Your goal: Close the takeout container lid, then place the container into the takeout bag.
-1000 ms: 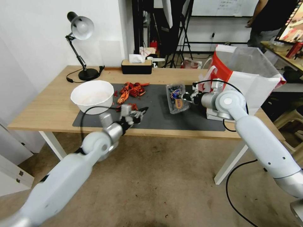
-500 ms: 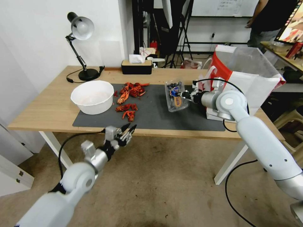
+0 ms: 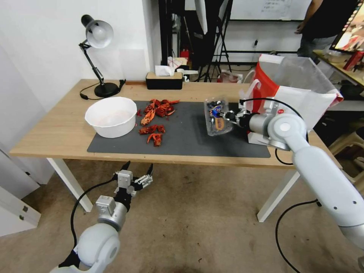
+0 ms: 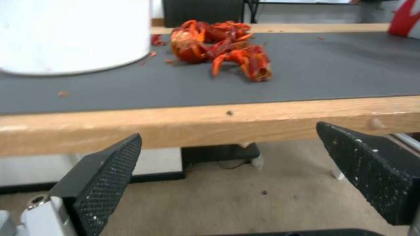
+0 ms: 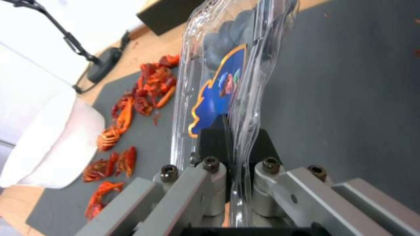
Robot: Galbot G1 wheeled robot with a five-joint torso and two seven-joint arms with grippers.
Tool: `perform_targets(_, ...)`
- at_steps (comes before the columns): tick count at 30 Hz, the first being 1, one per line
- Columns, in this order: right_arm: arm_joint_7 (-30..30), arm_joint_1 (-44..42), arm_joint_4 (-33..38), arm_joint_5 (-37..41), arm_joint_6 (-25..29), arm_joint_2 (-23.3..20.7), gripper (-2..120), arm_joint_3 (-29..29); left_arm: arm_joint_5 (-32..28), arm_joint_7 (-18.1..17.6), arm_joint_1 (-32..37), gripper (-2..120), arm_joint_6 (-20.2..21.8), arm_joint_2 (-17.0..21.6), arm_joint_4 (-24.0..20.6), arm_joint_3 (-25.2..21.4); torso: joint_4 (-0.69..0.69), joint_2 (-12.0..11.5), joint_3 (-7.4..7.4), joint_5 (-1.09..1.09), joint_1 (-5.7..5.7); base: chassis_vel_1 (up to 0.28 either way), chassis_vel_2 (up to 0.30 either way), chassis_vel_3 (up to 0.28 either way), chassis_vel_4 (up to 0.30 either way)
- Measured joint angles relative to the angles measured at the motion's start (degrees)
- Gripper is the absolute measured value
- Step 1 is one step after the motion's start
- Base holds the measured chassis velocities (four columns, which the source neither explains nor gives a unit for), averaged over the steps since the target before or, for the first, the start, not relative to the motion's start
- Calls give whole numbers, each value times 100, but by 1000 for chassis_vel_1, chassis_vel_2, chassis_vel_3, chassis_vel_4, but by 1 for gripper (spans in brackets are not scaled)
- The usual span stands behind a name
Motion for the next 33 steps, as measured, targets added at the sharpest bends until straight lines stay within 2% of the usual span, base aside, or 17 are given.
perform_targets(1, 0, 0, 0, 0, 0, 0, 0, 0, 0, 0, 0, 99, 0, 0, 0, 0, 0, 0, 0, 0, 0, 0, 0, 0, 0)
perform_targets(4, -1085, -160, 210, -755, 485, -223, 0, 25, 26, -208, 31, 100, -16, -35, 32, 20, 1, 0, 0, -1, 0, 0, 0, 0, 0)
perform_targets(5, -1085, -160, 210, -755, 485, -223, 0, 25, 26, -208, 31, 100, -16, -35, 32, 20, 1, 0, 0, -1, 0, 0, 0, 0, 0)
perform_targets(8, -2054, -304, 423, -1916, 1271, -468, 0, 46, 24, -264, 70, 100, -59, -57, 79, 42, -5, 0, 0, 0, 0, 0, 0, 0, 0)
perform_targets(9, -2054, -304, 423, -1916, 1271, -468, 0, 46, 24, -264, 70, 100, -59, -57, 79, 42, -5, 0, 0, 0, 0, 0, 0, 0, 0)
perform_targets(12, -2259, -296, 639, -2627, 2029, -628, 0, 40, 16, -280, 112, 100, -107, -137, 111, 2, 1, 0, 0, -1, 0, 0, 0, 0, 0)
perform_targets(13, -2259, -296, 639, -2627, 2029, -628, 0, 40, 16, -280, 112, 100, -107, -137, 111, 2, 1, 0, 0, -1, 0, 0, 0, 0, 0)
perform_targets(17, -2105, -237, 762, -2767, 2423, -719, 0, 53, 14, -284, 131, 100, -144, -205, 123, -15, 0, 0, 0, 0, 0, 0, 0, 0, 0)
perform_targets(20, -1685, -73, 838, -2820, 2845, -836, 0, 190, 24, -285, 162, 100, -167, -309, 126, -17, -1, 0, 0, 0, 0, 0, 0, 0, 0)
perform_targets(22, -1567, -27, 839, -2820, 2915, -857, 0, 211, 28, -285, 170, 100, -172, -326, 130, -16, -1, 0, 0, 0, 0, 0, 0, 0, 0)
perform_targets(24, -1140, 154, 837, -2787, 3078, -937, 0, 289, 41, -279, 189, 100, -205, -361, 148, -10, -1, 0, 0, 1, 0, 0, 0, 0, 0)
perform_targets(27, -708, 323, 782, -2848, 3125, -1013, 0, 336, 45, -272, 205, 100, -233, -373, 156, -1, 0, 0, 0, -2, 0, 0, 0, 0, 0)
perform_targets(29, -227, 514, 631, -3157, 3086, -1140, 0, 389, 45, -270, 236, 100, -238, -379, 151, 13, -1, 0, 0, 0, 0, 0, 0, 0, 0)
perform_targets(30, -227, 514, 631, -3157, 3086, -1140, 0, 389, 45, -270, 236, 100, -238, -379, 151, 13, -1, 0, 0, 0, 0, 0, 0, 0, 0)
perform_targets(33, 348, 688, 457, -3620, 2851, -1287, 0, 413, 48, -265, 236, 100, -238, -407, 128, 21, -2, 0, 0, -1, 0, 0, 0, 0, 0)
